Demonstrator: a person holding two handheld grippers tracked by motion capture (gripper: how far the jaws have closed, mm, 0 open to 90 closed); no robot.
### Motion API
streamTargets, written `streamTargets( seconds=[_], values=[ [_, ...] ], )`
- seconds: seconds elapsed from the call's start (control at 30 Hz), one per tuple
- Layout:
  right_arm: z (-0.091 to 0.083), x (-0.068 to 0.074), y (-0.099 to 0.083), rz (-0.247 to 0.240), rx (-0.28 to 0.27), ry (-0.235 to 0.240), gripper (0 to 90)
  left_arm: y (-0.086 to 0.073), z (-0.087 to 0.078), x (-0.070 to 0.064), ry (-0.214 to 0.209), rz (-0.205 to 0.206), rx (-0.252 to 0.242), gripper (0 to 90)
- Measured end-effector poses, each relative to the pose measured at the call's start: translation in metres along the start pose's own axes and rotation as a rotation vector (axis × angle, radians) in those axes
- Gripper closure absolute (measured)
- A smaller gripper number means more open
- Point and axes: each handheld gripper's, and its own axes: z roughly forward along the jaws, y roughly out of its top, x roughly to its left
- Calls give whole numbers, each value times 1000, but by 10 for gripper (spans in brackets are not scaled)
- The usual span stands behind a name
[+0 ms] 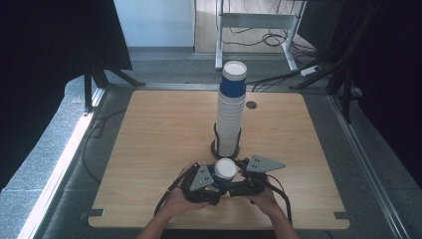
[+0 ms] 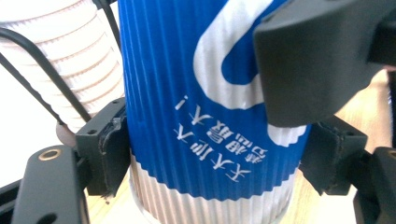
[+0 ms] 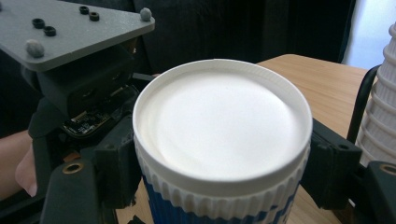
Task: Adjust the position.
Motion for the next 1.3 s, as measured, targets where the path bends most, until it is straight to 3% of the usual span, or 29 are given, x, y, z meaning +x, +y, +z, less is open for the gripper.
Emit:
streamTargets(
  seconds=[0.3,0.6,0.73,0.77,0.87,0.93,1.0,1.07,1.23,1.27,1.3],
  values=[
    [-5,-3,3,0,-2,-14,238,-2,0,5,15,-11,21,203],
    [-16,-7,5,5,-11,-17,234,-3,-9,16,84,21,63,203],
    [-19,-10,5,2,7,-18,230,-5,-8,16,132,59,105,203],
    [-21,-11,5,2,18,-20,229,-6,-7,15,155,84,127,204],
    [-22,-11,5,-8,36,-27,226,-7,-5,13,163,107,145,204],
    [-24,-13,4,-29,77,-38,222,-8,-2,10,182,142,174,204],
    [-26,-14,4,-39,112,-40,217,-9,0,10,182,149,181,204],
    [-28,-16,4,-37,138,-40,214,-11,3,7,194,185,213,204],
    [-31,-20,3,-26,181,-19,207,-12,7,2,227,235,236,204],
    [-31,-20,2,-22,194,-15,204,-12,9,-1,252,271,255,204],
    [-30,-20,2,-20,200,-13,203,-12,9,-1,252,271,255,204]
  ],
)
